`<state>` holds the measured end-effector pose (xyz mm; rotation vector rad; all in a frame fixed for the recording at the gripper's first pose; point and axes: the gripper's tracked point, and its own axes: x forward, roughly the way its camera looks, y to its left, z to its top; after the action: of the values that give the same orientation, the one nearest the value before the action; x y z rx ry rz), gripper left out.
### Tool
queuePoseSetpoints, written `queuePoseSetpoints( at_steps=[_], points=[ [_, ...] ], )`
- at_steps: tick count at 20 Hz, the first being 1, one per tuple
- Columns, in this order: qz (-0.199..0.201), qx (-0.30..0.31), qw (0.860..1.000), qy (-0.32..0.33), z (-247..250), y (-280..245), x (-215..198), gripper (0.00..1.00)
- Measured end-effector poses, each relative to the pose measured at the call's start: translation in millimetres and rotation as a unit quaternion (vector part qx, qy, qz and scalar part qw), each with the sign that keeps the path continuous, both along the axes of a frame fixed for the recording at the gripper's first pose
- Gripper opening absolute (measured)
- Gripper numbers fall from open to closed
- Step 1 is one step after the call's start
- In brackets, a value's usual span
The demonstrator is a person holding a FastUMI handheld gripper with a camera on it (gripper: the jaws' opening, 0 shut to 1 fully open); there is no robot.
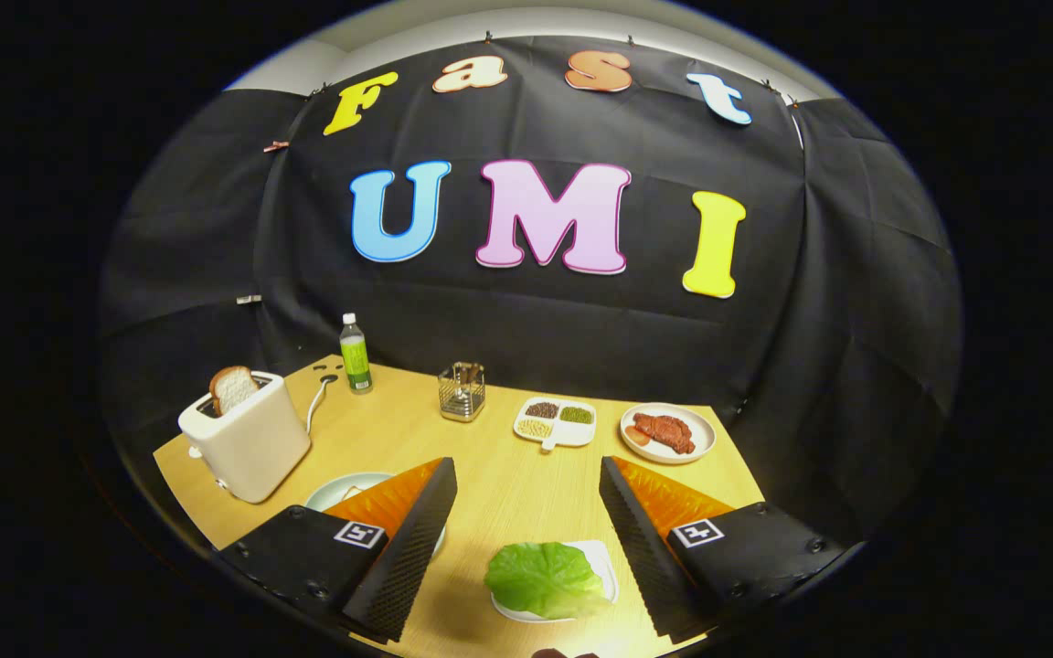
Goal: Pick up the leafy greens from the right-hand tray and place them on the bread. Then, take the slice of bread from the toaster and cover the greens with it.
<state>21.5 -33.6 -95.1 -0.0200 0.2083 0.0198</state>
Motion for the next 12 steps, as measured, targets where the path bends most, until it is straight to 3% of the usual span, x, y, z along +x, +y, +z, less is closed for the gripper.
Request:
queuePoseSetpoints(
  at_steps=[7,12],
  points=[
    [0.047,-0.004,0.995,0.091,-81.9,-9.7,10.3,0.98],
    [0.082,-0.006,0.983,0.164,-144.8,-12.8,7.0,0.98]
  ],
)
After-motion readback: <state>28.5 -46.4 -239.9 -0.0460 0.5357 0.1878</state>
